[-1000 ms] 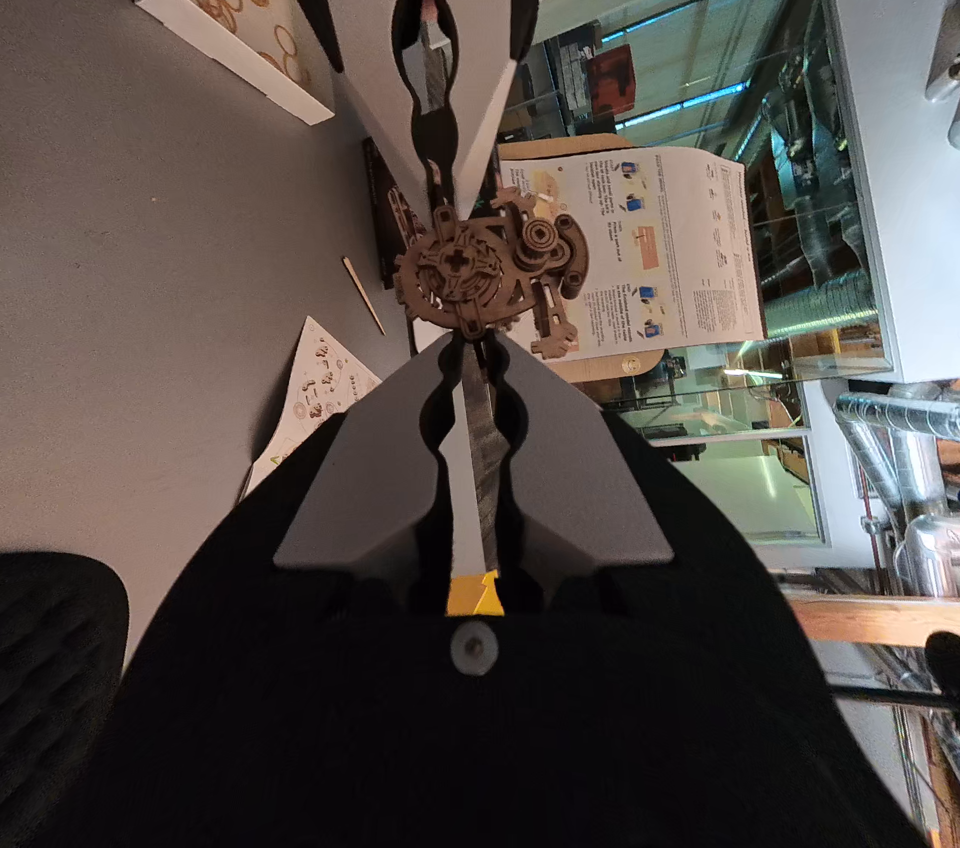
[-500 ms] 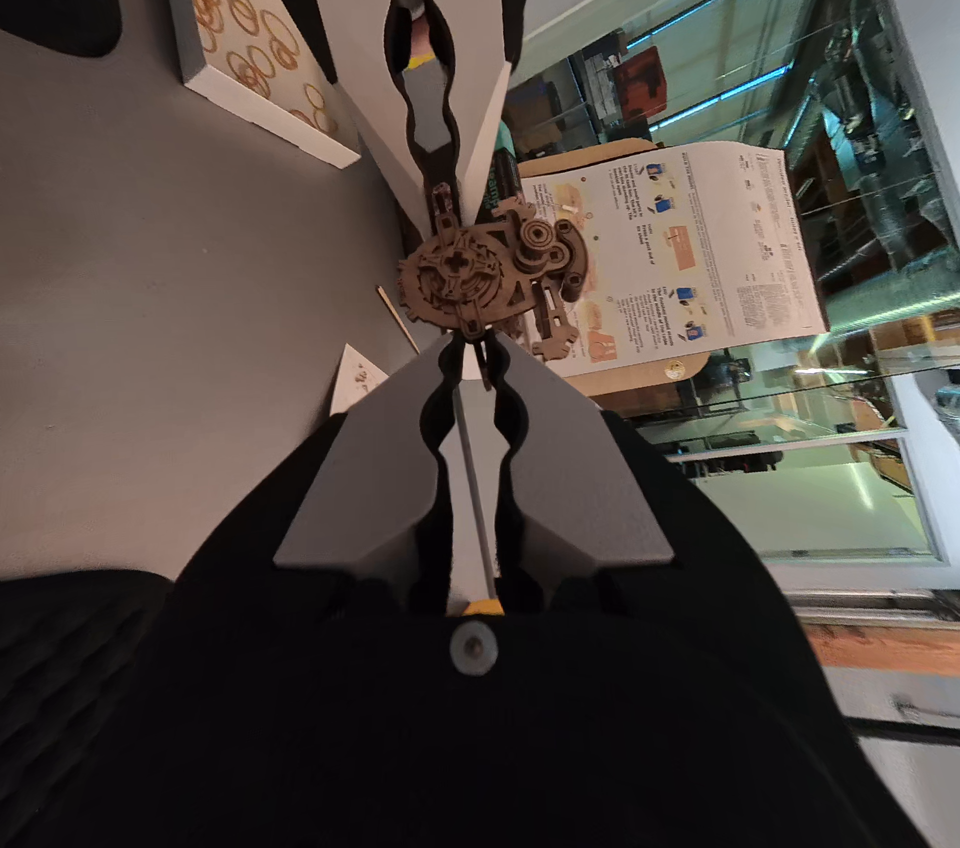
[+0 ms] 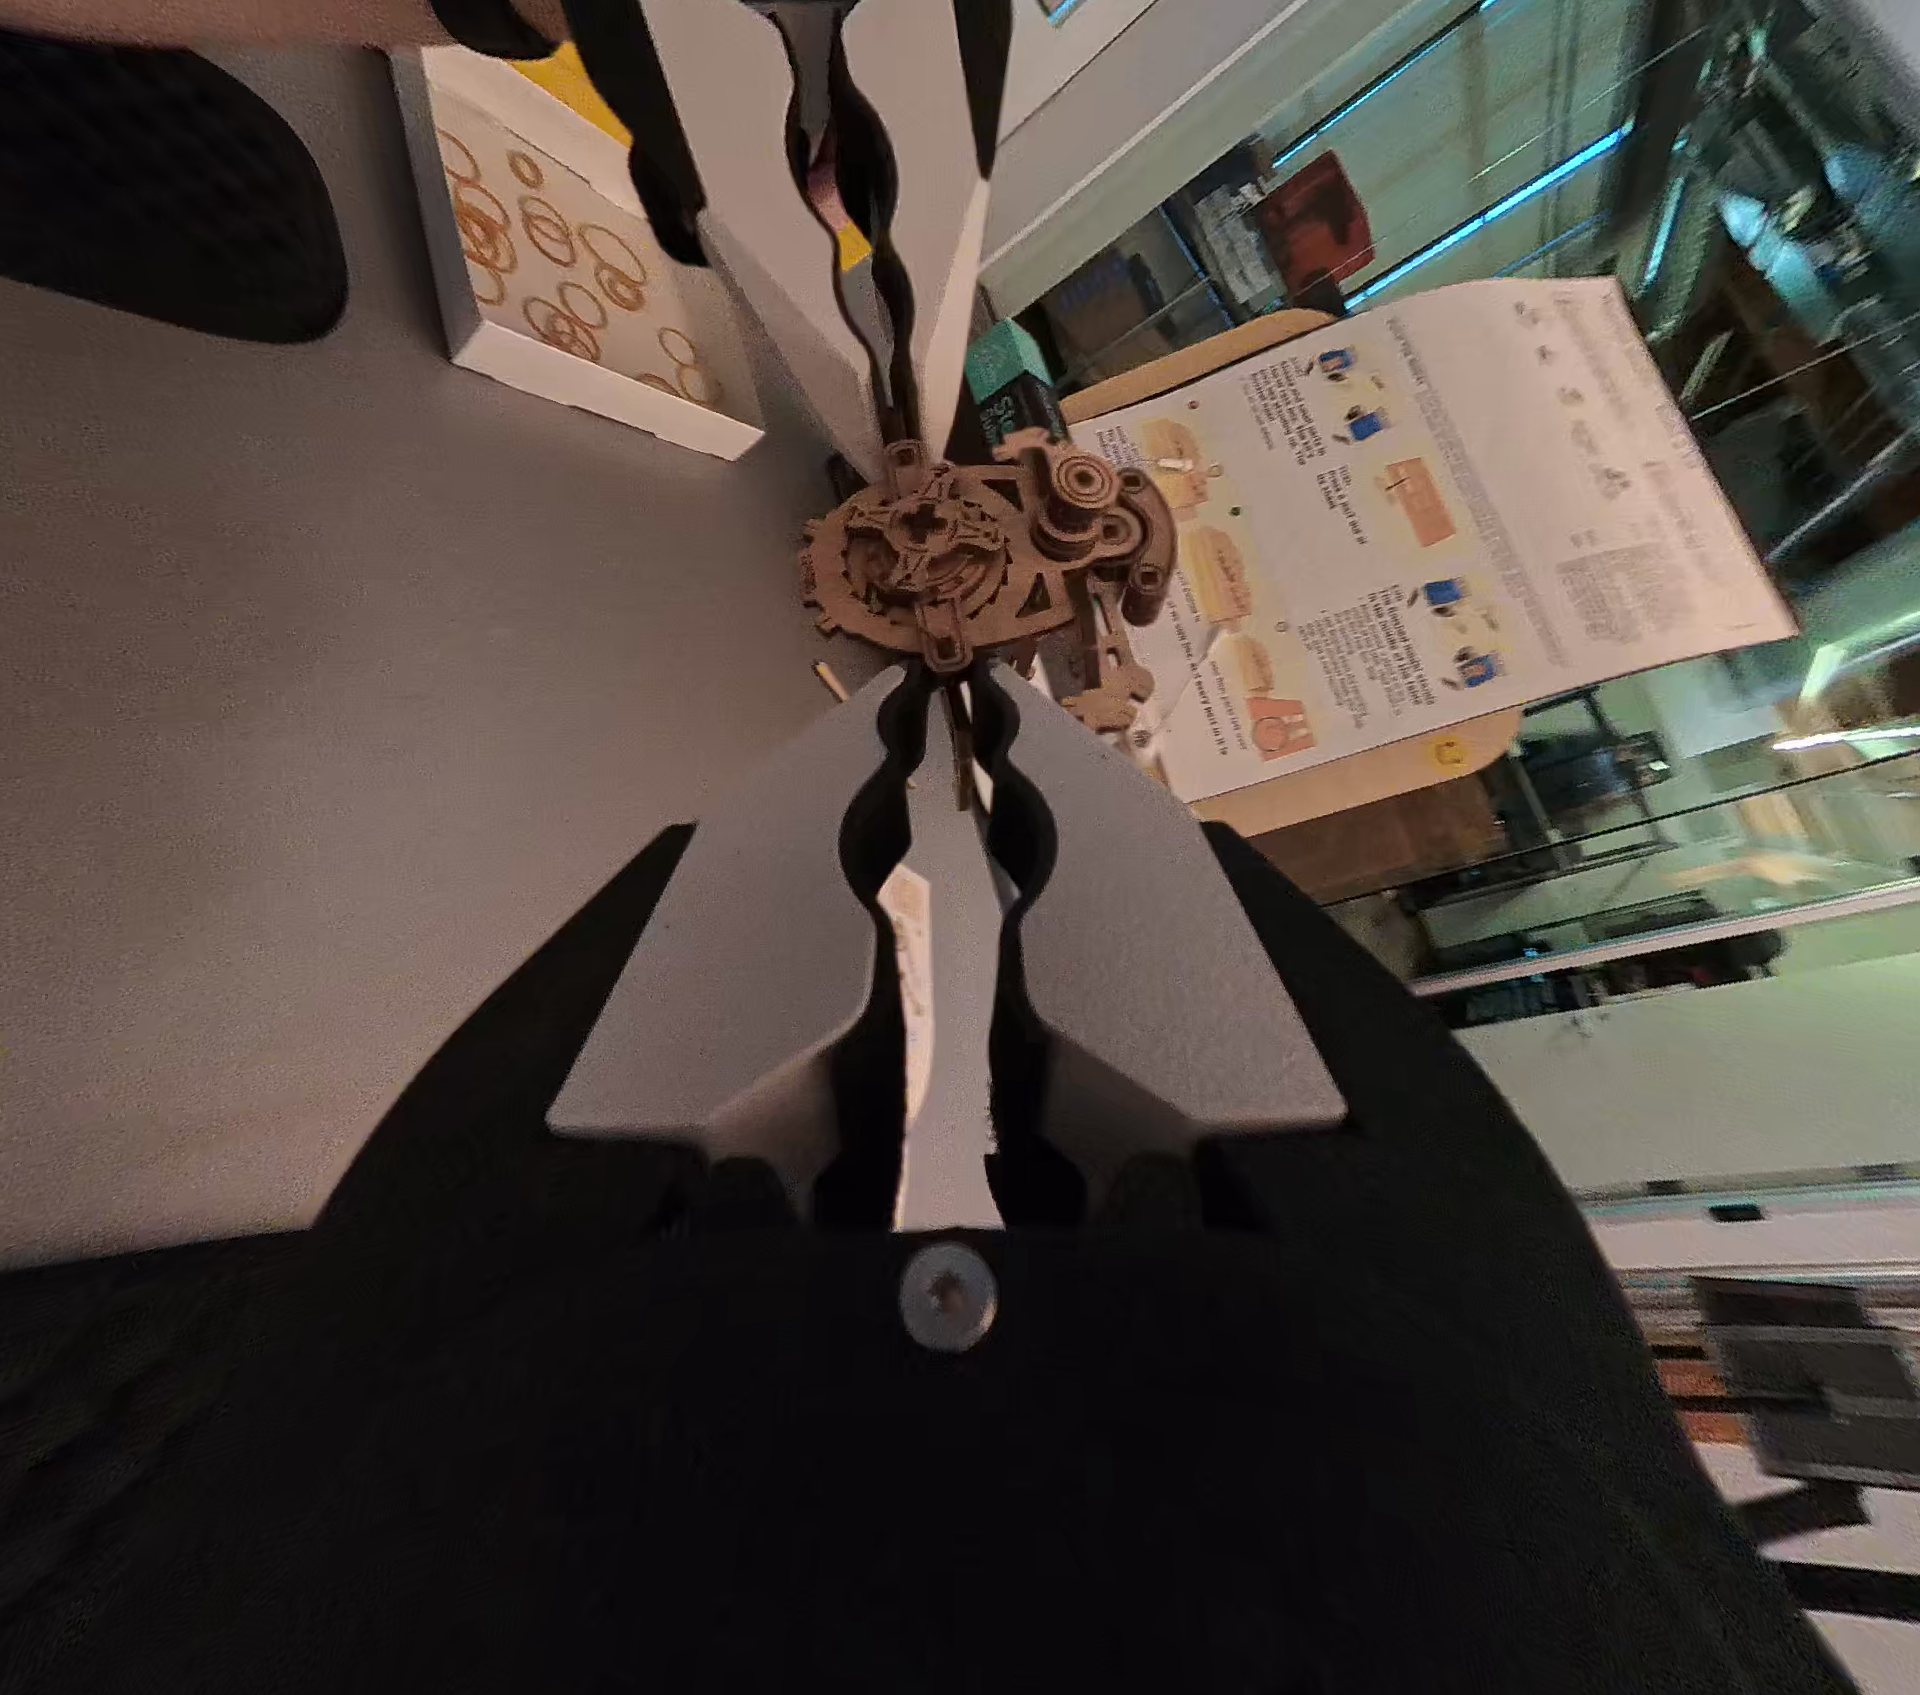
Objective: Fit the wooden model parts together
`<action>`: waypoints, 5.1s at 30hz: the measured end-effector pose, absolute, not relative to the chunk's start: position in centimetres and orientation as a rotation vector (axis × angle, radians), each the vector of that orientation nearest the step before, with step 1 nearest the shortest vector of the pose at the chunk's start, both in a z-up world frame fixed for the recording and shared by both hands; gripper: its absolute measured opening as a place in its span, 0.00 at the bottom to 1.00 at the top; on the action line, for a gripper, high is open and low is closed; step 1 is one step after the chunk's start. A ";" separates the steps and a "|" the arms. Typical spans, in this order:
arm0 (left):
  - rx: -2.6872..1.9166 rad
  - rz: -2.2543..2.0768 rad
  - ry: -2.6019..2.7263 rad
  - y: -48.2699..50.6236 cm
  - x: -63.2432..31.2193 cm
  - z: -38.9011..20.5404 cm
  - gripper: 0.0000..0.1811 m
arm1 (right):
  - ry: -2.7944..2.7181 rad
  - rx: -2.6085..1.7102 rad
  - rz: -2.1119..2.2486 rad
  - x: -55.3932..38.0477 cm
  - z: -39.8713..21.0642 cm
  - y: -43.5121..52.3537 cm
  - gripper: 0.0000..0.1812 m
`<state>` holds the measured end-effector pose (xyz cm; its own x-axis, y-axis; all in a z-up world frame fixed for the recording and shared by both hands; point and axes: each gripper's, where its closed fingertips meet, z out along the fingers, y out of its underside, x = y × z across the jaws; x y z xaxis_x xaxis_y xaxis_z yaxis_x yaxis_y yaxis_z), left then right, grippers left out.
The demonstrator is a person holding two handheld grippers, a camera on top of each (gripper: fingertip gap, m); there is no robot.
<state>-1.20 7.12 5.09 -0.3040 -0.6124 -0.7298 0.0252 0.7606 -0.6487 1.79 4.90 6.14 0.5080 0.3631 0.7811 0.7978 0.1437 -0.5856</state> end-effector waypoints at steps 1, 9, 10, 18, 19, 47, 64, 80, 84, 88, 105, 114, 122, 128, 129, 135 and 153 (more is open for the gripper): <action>-0.473 -0.703 1.784 7.2 -1.2 5.2 0.01 | -1.083 -1.438 -0.455 1.7 6.2 4.9 0.03; -0.541 -0.918 1.793 6.7 -1.9 6.0 0.02 | -1.134 -1.291 -0.626 1.0 7.1 4.5 0.03; -0.545 -0.927 1.801 6.6 -2.0 5.9 0.02 | -1.141 -1.278 -0.650 1.0 7.1 4.4 0.03; -0.456 -0.864 1.756 6.1 -2.1 6.5 0.14 | -1.081 -1.362 -0.609 2.1 6.8 4.9 0.03; -0.427 -0.814 1.754 6.0 -2.0 6.3 0.13 | -1.072 -1.372 -0.588 2.2 6.8 4.9 0.03; -0.226 -0.353 1.651 6.7 -1.1 6.2 0.03 | -1.130 -1.334 -0.754 1.5 7.2 4.6 0.12; -0.196 -0.314 1.664 5.9 -0.9 5.9 0.03 | -1.364 -1.266 -1.113 0.2 6.0 5.8 0.13; -0.180 -0.320 1.614 5.5 -1.1 6.9 0.03 | -1.108 -1.463 -0.987 0.3 6.9 5.6 0.10; -0.186 -0.326 1.614 5.4 -1.1 6.9 0.03 | -1.052 -1.512 -0.925 0.4 6.8 5.6 0.10; -0.192 -0.337 1.614 5.4 -1.0 6.9 0.03 | -0.994 -1.542 -0.848 0.4 6.9 5.6 0.10; -0.190 -0.335 1.598 5.3 -1.1 7.2 0.03 | -0.839 -1.589 -0.674 0.6 7.2 5.7 0.10; -0.188 -0.321 1.586 5.4 -1.1 7.4 0.03 | -0.817 -1.582 -0.681 0.6 7.3 5.8 0.10; -0.193 -0.300 1.585 5.4 -1.0 7.3 0.03 | -0.690 -1.563 -0.536 0.8 7.5 5.8 0.07; -0.190 -0.299 1.585 5.4 -0.9 7.3 0.03 | -0.652 -1.551 -0.478 0.8 7.4 5.7 0.08; -0.188 -0.297 1.586 5.4 -0.9 7.2 0.03 | -0.658 -1.543 -0.483 0.8 7.4 5.7 0.08; -0.168 -0.247 1.594 5.4 -0.6 6.7 0.03 | -0.831 -1.459 -0.773 1.2 6.8 5.8 0.08; -0.172 -0.224 1.593 5.1 0.1 6.3 0.03 | -0.457 -1.534 -0.245 2.1 6.5 5.6 0.07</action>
<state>0.13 5.11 6.28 -0.0355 -0.2477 -0.9682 0.0289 0.9681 -0.2488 2.08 5.58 6.54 0.8925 0.1289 0.4323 0.4316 0.0351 -0.9014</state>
